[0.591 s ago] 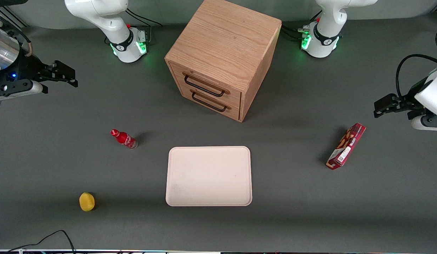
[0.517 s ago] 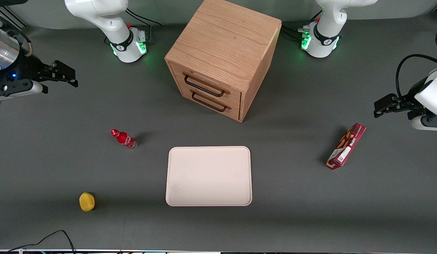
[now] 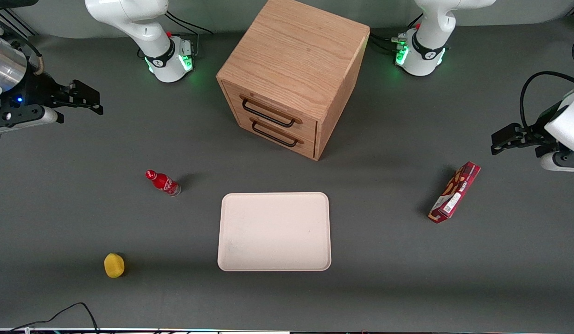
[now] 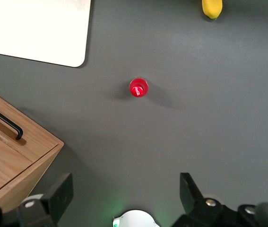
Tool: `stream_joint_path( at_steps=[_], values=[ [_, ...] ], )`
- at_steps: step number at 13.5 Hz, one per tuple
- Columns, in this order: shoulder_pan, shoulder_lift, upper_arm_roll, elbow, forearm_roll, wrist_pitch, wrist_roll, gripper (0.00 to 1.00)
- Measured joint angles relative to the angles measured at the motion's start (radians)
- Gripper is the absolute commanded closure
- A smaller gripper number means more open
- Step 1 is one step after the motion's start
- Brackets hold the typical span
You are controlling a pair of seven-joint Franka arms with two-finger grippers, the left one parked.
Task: Open upper drawer
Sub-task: 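Move the right gripper toward the upper drawer's black handle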
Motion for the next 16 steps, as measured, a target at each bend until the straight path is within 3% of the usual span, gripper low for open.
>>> stream_joint_path(
  at_steps=[9,16],
  values=[
    [0.011,0.153,0.254,0.009,0.046,0.088,0.028,0.0],
    [0.016,0.266,0.329,0.056,0.046,0.13,-0.13,0.0]
  ],
)
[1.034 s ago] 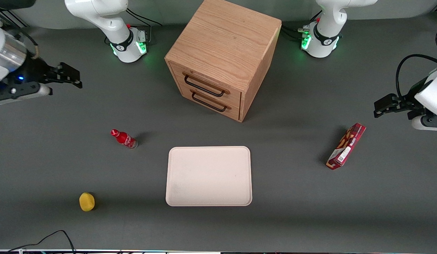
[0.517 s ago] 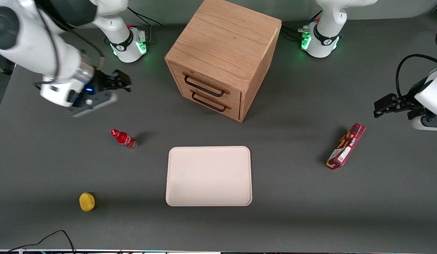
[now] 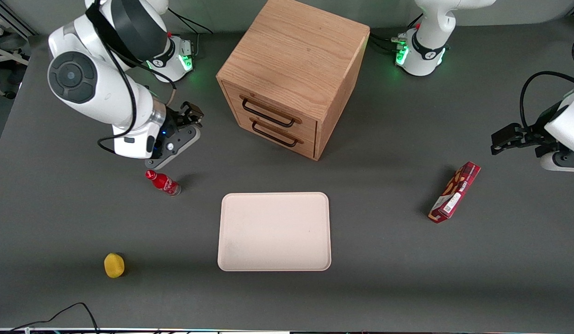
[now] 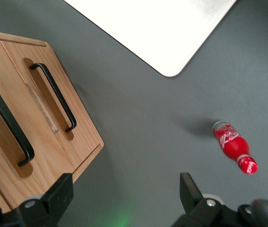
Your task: Open upper drawer
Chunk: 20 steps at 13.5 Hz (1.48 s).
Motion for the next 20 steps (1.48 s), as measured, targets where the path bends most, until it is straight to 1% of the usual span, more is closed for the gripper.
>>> stream_joint_path(
  at_steps=[4,8,11,13,17,20],
  values=[
    [0.002,0.051,0.04,0.006,0.0,0.065,-0.006,0.0],
    [0.039,0.089,0.052,0.018,0.0,0.098,-0.022,0.0],
    [0.047,0.095,0.062,0.022,0.001,0.128,-0.08,0.0],
    [0.064,0.104,0.075,0.023,0.001,0.15,-0.088,0.0],
    [0.101,0.131,0.106,0.022,0.001,0.207,-0.094,0.0],
    [0.118,0.161,0.113,0.022,0.001,0.253,-0.125,0.0]
  ],
)
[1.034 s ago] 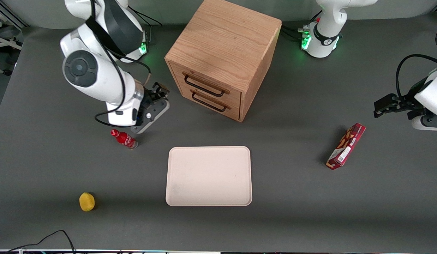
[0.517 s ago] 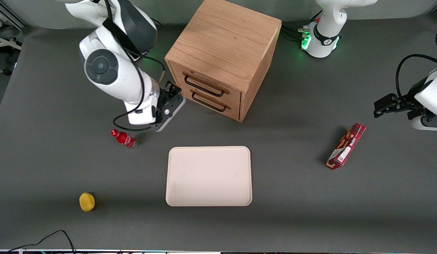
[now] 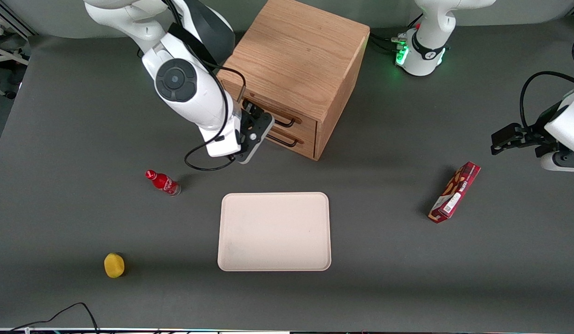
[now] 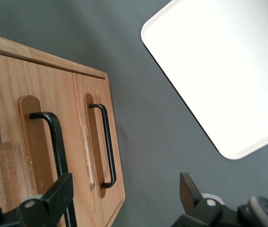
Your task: Open upper drawer
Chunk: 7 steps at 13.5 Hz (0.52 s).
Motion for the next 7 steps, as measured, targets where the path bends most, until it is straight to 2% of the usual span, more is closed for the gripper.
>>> stream_joint_path(
  at_steps=[7],
  values=[
    [0.015,0.028,0.002,0.0,0.0,0.009,-0.093,0.0]
  ],
)
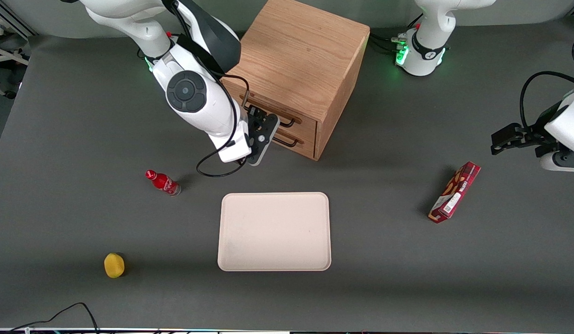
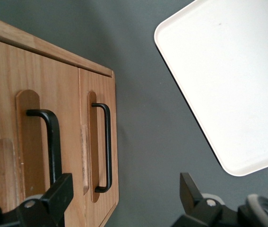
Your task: Open upper drawer
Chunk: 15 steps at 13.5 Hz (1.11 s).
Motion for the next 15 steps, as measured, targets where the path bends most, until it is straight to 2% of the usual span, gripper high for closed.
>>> stream_joint_path(
  at_steps=[15],
  values=[
    [0.012,0.006,0.044,-0.067,0.002,-0.004,-0.005,0.0]
  ],
)
